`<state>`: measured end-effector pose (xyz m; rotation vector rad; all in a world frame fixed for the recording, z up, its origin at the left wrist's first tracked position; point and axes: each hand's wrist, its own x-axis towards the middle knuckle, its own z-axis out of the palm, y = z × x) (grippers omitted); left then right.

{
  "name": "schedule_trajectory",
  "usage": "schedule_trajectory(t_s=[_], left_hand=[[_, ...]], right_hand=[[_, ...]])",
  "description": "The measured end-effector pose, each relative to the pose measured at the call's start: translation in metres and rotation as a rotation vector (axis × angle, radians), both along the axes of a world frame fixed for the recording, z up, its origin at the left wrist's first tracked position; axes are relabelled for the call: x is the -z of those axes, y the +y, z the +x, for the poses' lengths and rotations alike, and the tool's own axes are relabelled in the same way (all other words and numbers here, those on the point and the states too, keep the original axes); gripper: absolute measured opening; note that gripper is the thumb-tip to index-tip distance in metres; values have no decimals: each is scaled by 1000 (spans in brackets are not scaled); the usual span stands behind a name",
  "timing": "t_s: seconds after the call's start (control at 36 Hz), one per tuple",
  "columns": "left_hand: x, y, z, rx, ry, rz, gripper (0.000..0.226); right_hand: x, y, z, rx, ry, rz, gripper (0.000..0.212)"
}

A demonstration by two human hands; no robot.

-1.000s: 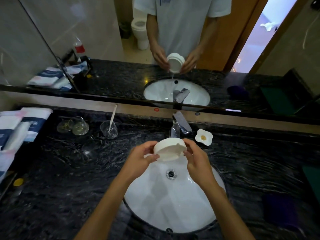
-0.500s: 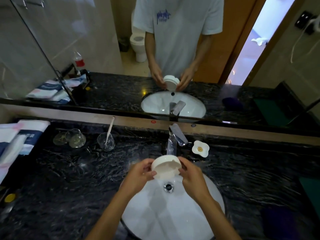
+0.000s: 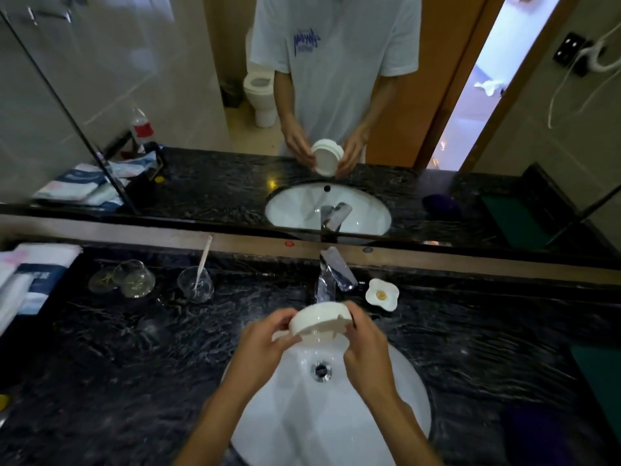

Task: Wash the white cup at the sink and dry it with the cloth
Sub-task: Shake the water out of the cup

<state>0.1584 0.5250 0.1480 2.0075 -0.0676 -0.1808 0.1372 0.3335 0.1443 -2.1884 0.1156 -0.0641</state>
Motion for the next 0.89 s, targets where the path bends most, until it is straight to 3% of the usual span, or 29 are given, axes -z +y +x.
schedule_trajectory(t_s=[0.14,0.25,0.33,0.44,0.56,0.69,0.89], left_hand=[[-1,-4,6,33,14,8,34],[6,1,8,10,36,-22,50],[12,0,4,0,71,-27,48],[17,2,1,-19,49,-93,50],[23,1,-2,-36,117,-95,54],[24,1,-3,-55,123,-148,65],[-1,1,8,5,-5,-49,45]], right_hand=[[2,2,1,-8,32,-3,74],[9,-3,3,-35,5,-22,71],[7,3,-1,-5,76,4,69],[4,1,-8,-38,-24,-49,68],[8,2,-6,-66,89,-59,76],[-7,-2,-8,-104,16,-20,59],[-6,-6,2,-66,-149,-77,69]])
